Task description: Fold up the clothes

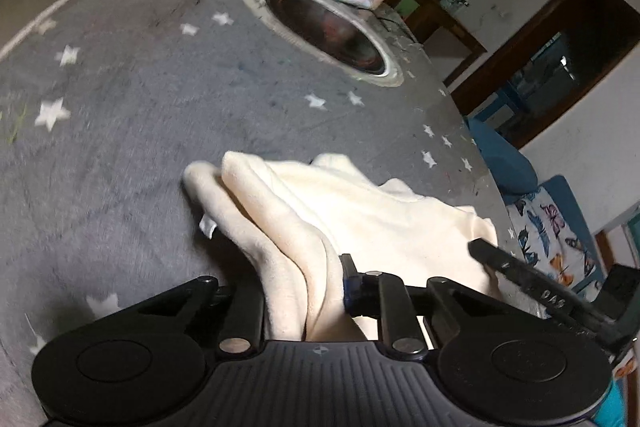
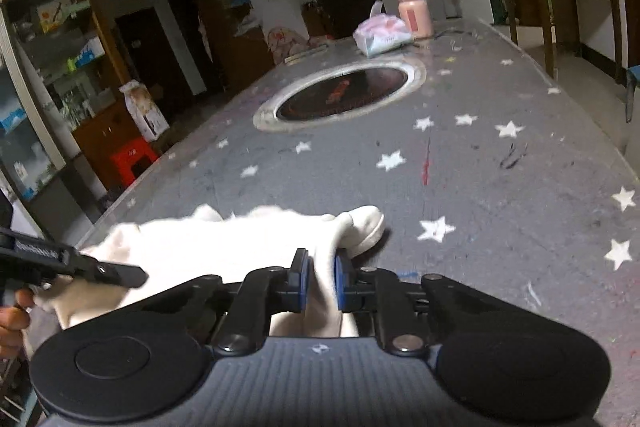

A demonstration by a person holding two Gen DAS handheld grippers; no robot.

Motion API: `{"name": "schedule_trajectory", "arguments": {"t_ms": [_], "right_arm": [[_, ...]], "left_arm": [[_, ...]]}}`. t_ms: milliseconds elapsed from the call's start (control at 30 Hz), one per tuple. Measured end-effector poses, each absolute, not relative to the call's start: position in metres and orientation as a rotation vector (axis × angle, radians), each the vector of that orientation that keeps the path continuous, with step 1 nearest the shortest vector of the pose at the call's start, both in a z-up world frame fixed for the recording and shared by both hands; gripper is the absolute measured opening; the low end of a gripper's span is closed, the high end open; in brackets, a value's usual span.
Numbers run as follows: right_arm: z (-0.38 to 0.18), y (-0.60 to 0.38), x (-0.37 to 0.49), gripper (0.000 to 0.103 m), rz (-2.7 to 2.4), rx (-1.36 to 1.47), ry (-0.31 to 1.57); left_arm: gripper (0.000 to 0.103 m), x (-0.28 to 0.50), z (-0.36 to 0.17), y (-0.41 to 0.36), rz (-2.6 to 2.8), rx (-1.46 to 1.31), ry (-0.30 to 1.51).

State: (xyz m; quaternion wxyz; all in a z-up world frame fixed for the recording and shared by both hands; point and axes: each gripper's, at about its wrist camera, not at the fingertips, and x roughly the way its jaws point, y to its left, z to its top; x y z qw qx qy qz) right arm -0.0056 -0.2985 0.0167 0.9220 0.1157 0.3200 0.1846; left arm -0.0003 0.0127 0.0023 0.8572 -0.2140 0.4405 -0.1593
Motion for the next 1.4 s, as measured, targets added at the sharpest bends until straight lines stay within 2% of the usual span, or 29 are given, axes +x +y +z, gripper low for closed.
{"name": "schedule_trajectory", "arguments": {"t_ms": [67, 433, 1000, 1400], "right_arm": [[0.023, -0.301, -0.009, 0.007, 0.38, 0.24, 0.636], [0.046, -0.317, -0.019, 0.006, 0.342, 0.216, 0.565], [0.106, -0.367, 0.006, 0.006, 0.179, 0.08, 0.461], [0.105, -0.399, 0.025, 0.006, 0.074, 0.043, 0.455]], "left_arm": [[0.019, 0.001, 0.009, 0.009, -0.347, -0.425, 0.908], [0.017, 0.013, 0.024, -0.017, -0.409, -0.361, 0.887], [0.017, 0.073, 0.063, -0.111, -0.522, -0.259, 0.809], [0.017, 0.1, 0.057, -0.164, -0.548, -0.214, 0.809]]}}
